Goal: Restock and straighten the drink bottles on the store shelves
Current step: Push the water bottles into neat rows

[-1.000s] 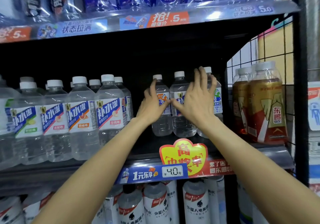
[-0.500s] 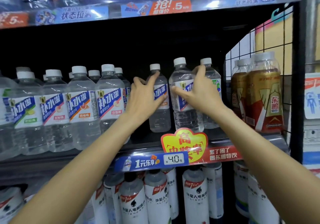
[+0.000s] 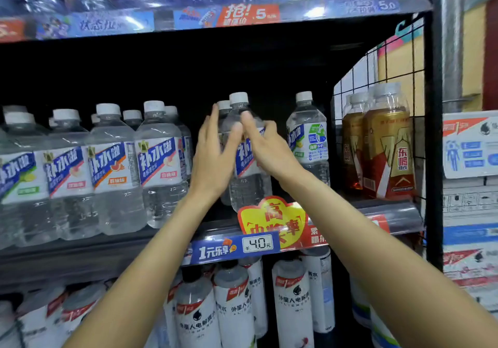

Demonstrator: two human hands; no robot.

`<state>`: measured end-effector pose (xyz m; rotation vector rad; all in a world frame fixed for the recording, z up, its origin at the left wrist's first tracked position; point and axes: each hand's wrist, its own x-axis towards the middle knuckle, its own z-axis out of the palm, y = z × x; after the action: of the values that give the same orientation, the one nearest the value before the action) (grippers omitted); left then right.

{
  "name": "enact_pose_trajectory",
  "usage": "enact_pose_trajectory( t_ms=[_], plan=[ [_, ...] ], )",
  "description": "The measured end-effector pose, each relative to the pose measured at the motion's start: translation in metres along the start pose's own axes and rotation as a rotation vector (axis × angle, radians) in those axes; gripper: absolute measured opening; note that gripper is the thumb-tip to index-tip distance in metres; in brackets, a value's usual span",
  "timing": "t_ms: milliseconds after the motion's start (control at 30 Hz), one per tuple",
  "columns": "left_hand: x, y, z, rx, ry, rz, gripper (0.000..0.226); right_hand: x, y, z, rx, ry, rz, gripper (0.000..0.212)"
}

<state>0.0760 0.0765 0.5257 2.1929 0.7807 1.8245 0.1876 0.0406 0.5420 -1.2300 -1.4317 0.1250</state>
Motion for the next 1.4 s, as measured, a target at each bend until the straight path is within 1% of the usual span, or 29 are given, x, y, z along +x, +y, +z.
enact_pose_trajectory(
  t_ms=[67, 133, 167, 233, 367, 533, 633, 767, 867, 1000, 1033, 1100, 1167, 1233, 1300, 1333, 1400],
  plan=[
    [-0.006, -0.001, 0.001, 0.076, -0.067, 0.083, 0.083, 0.004, 0.009, 0.000, 0.263, -0.071, 0.076, 0.066],
    [-0.010, -0.004, 0.001, 0.283, -0.139, 0.182, 0.101, 0.009, 0.021, 0.001, 0.526, -0.130, 0.216, 0.063],
    [-0.010, -0.004, 0.001, 0.397, -0.165, 0.243, 0.108, 0.013, 0.025, 0.002, 0.628, -0.156, 0.272, 0.061],
    [-0.008, -0.009, -0.003, 0.558, -0.181, 0.329, 0.116, 0.019, 0.032, 0.006, 0.745, -0.212, 0.326, 0.061],
    [-0.003, -0.010, -0.010, 0.692, -0.211, 0.396, 0.113, 0.025, 0.038, 0.011, 0.853, -0.280, 0.367, 0.067],
    [-0.003, -0.019, -0.034, 0.981, -0.103, 0.509, 0.103, 0.022, 0.030, 0.028, 0.881, -0.325, 0.364, 0.064],
    [-0.004, -0.022, -0.049, 1.051, -0.064, 0.536, 0.098, 0.017, 0.021, 0.036, 0.876, -0.342, 0.357, 0.062],
    [-0.003, -0.028, -0.067, 1.119, -0.060, 0.531, 0.099, 0.013, 0.013, 0.051, 0.817, -0.324, 0.304, 0.056],
    [-0.003, -0.036, -0.081, 1.131, -0.058, 0.530, 0.100, 0.011, 0.006, 0.067, 0.760, -0.292, 0.295, 0.057],
    [-0.002, -0.043, -0.091, 1.027, -0.075, 0.491, 0.100, 0.014, -0.001, 0.086, 0.753, -0.246, 0.333, 0.074],
    [-0.003, -0.042, -0.091, 0.994, -0.070, 0.501, 0.099, 0.015, -0.001, 0.086, 0.744, -0.240, 0.347, 0.076],
    [-0.007, -0.039, -0.086, 0.897, -0.026, 0.591, 0.087, 0.014, -0.002, 0.081, 0.742, -0.279, 0.356, 0.071],
    [-0.014, -0.031, -0.074, 0.736, 0.076, 0.730, 0.066, 0.010, -0.007, 0.066, 0.723, -0.353, 0.330, 0.061],
    [-0.019, -0.017, -0.058, 0.567, 0.195, 0.834, 0.048, 0.006, -0.008, 0.039, 0.610, -0.344, 0.250, 0.050],
    [-0.021, -0.003, -0.041, 0.463, 0.261, 0.891, 0.038, -0.004, -0.008, 0.004, 0.441, -0.306, 0.127, 0.043],
    [-0.020, 0.003, -0.032, 0.431, 0.270, 0.898, 0.036, -0.010, -0.006, -0.015, 0.354, -0.280, 0.060, 0.040],
    [-0.016, 0.012, -0.013, 0.392, 0.241, 0.850, 0.034, -0.023, 0.005, -0.050, 0.198, -0.155, -0.099, 0.030]
  ],
)
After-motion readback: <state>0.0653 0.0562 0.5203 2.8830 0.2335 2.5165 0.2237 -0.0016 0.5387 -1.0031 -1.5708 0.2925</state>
